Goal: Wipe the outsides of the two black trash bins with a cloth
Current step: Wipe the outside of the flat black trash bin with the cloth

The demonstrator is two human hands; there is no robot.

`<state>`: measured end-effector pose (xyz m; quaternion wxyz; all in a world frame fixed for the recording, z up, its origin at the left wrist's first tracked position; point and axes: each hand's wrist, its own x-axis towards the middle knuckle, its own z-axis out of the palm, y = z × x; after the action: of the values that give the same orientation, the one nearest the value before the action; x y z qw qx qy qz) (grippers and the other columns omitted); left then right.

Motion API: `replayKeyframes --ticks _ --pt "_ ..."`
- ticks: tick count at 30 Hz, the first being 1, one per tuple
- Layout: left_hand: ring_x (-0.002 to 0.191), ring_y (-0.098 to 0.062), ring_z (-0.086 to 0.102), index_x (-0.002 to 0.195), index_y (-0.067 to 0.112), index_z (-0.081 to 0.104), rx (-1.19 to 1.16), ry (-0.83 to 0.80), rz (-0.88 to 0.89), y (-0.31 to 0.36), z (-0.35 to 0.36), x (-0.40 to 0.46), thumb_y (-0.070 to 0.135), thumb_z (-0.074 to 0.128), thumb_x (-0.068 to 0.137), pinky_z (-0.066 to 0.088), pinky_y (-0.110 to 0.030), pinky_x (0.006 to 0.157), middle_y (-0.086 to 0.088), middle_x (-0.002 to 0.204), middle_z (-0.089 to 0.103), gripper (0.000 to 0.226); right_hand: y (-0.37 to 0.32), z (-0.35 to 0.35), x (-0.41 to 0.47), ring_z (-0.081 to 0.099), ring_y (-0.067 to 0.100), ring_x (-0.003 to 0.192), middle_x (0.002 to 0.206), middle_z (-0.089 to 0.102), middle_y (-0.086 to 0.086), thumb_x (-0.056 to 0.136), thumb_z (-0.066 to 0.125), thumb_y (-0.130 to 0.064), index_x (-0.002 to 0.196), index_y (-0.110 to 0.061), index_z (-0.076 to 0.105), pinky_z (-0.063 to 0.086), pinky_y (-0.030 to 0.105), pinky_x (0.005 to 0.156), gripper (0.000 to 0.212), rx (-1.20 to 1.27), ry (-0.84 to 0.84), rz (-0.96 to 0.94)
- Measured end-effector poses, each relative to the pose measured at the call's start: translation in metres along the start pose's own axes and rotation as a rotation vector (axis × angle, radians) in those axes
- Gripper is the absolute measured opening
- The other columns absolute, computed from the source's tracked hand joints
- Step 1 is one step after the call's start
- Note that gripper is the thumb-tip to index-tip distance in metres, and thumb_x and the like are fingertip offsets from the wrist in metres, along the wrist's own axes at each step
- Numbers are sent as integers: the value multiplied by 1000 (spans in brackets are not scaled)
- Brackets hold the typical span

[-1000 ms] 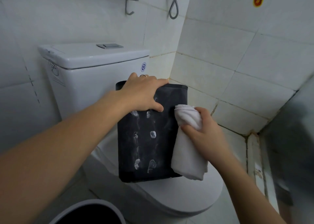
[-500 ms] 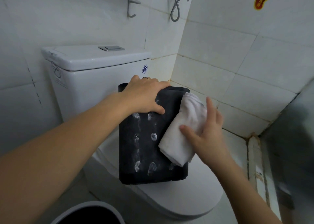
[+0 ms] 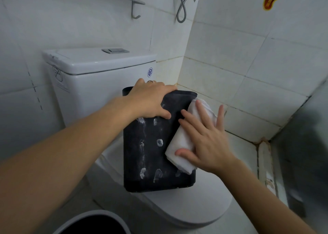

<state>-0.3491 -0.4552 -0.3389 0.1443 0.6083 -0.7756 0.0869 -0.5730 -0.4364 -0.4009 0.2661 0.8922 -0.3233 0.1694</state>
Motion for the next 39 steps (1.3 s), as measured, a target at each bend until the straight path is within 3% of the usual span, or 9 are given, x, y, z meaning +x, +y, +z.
replayKeyframes --ticks 6,9,12,15,20,25,34,36,39 --pt "109 -22 52 139 43 38 -12 1 3 -1 1 0 65 69 74 26 -38 84 13 100 46 76 -2 -5 3 16 45 146 141 48 12 67 38 -95 118 -24 65 5 81 101 92 33 -77 -29" --pt "110 -23 52 141 42 37 -6 2 5 -1 1 0 65 69 74 28 -40 86 10 103 50 78 -5 -1 6 33 39 141 124 60 10 68 48 -90 102 -12 68 3 75 108 87 51 41 -69" --pt "113 -24 52 143 41 36 5 -3 -1 -2 0 0 65 69 74 31 -42 92 5 116 57 80 -5 3 8 53 34 117 102 61 5 66 56 -84 92 -11 67 18 66 110 79 89 125 -72" --pt "112 -23 52 143 41 36 -5 -7 0 -2 0 0 65 69 75 30 -41 92 5 116 57 80 -8 4 5 53 30 94 90 57 3 65 58 -79 86 -12 63 32 57 100 70 90 134 18" --pt "108 -23 52 140 42 38 -29 -1 -1 -2 1 0 65 70 73 28 -39 86 8 107 55 77 -20 2 1 50 24 84 81 50 -4 67 47 -80 80 -20 52 44 45 80 62 140 49 386" --pt "108 -22 52 141 41 38 -23 5 -1 -2 1 0 65 70 74 29 -39 88 7 111 57 78 -21 -2 14 46 22 93 91 44 -5 72 35 -85 90 -22 41 47 46 81 65 269 -120 744" --pt "109 -22 52 142 42 37 -24 -1 -12 -1 1 0 65 70 74 29 -39 88 9 107 55 79 -38 -7 -4 36 32 123 149 19 4 82 15 -72 125 -26 24 50 47 85 63 242 -180 537" --pt "109 -22 52 142 42 36 -18 -3 -11 0 1 -1 65 70 75 28 -39 87 9 105 53 79 -42 -8 -8 42 32 117 150 15 4 87 24 -65 127 -29 25 49 39 81 54 254 -217 501" --pt "111 -23 52 142 41 36 -14 -7 -22 -2 1 0 66 69 75 29 -40 89 8 108 54 79 -42 -10 -12 56 30 89 126 44 4 94 33 -55 121 -32 40 43 34 59 36 179 -159 422"
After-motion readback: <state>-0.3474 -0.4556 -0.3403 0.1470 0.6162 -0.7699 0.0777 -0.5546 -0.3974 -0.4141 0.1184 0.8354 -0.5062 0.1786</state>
